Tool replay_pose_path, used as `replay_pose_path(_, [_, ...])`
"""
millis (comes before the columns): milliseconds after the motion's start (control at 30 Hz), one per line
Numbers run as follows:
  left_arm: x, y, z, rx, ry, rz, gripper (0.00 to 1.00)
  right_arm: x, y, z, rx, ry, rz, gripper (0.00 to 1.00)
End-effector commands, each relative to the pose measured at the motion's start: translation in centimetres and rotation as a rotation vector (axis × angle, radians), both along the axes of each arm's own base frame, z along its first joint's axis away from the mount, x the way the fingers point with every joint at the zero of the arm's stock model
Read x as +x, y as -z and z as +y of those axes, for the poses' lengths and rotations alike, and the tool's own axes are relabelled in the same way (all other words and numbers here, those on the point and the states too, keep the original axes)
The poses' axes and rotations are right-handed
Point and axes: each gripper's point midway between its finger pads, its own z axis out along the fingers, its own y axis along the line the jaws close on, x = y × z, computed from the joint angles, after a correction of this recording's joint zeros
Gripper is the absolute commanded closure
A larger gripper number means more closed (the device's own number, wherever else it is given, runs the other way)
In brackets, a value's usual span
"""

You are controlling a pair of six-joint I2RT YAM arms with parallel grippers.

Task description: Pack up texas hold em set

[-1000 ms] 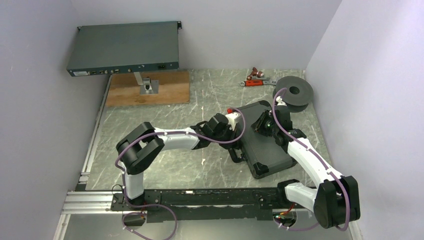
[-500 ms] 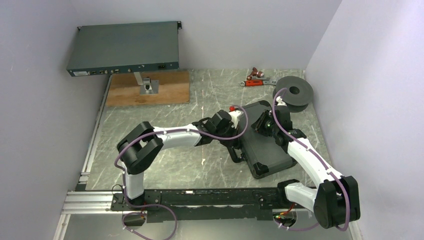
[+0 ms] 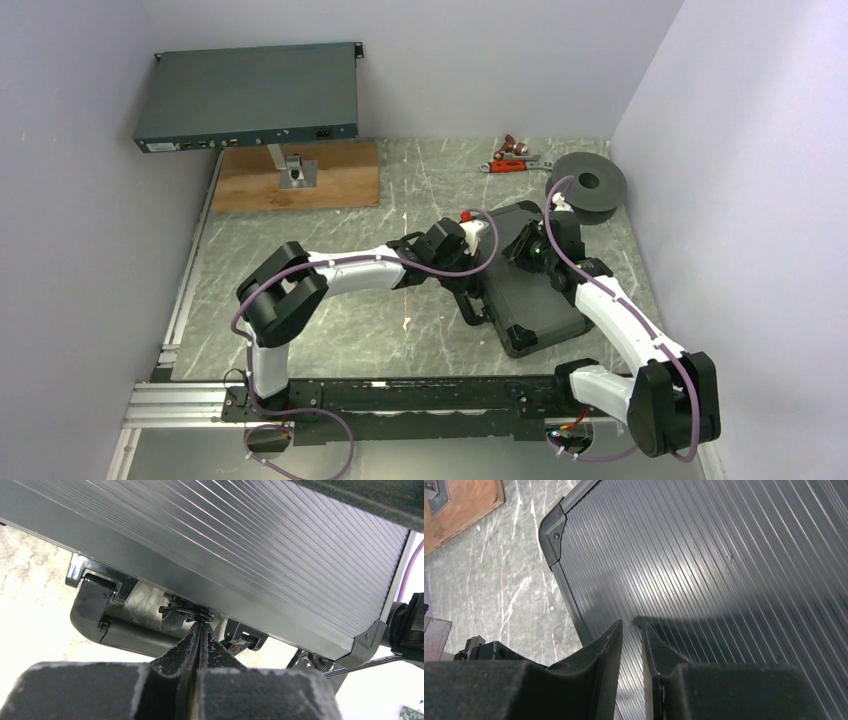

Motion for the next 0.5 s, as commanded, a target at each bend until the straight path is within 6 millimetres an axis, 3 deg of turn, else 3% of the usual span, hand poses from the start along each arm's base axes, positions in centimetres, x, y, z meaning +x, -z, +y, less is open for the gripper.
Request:
replay_pose_path(0, [1.3,-3.7,-1.8,-0.131,-0.018,-0.113,0.95,-7.6,7.4,-1.5,-0.090,-0.025,0.365,0.75])
replay_pose_path(233, [0.6,-1.4,-0.1,-0.080,-0.042,-0.097,0.94,-7.6,7.5,-1.5,-0.090,-0.025,0.366,0.75])
replay_pose_path(467, [0.4,0.4,-0.4,-0.086,-0.045,-0.073,0.94,-7.6,7.5,-1.5,-0.092,-0.024,0.368,0.76])
